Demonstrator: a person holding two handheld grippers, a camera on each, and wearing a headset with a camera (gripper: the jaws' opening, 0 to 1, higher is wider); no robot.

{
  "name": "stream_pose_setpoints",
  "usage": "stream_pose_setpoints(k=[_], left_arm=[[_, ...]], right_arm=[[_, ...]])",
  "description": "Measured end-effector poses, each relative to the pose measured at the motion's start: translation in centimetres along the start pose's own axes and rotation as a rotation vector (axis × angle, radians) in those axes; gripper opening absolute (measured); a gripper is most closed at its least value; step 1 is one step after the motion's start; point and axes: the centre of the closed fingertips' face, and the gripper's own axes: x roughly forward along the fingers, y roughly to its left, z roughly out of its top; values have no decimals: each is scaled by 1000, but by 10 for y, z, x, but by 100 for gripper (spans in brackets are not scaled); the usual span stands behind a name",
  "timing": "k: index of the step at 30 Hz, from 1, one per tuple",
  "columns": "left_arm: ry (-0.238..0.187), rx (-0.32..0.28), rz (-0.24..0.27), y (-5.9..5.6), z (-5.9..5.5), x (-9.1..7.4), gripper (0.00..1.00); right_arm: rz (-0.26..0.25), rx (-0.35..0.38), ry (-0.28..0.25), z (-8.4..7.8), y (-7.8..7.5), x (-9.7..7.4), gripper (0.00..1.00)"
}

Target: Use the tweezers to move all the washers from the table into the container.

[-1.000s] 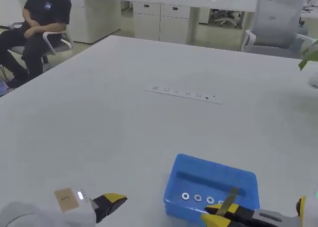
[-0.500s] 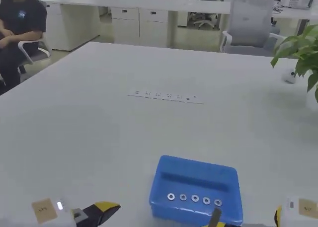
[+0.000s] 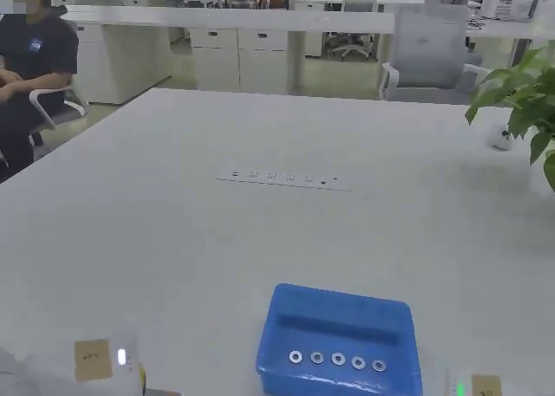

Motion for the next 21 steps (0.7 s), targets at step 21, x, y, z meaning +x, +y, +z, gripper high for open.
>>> stream_pose_setpoints(k=[21], left_arm=[[18,249,-181,-23,15,12,5]], right_arm=[[21,-122,38,-4,8,3,3]])
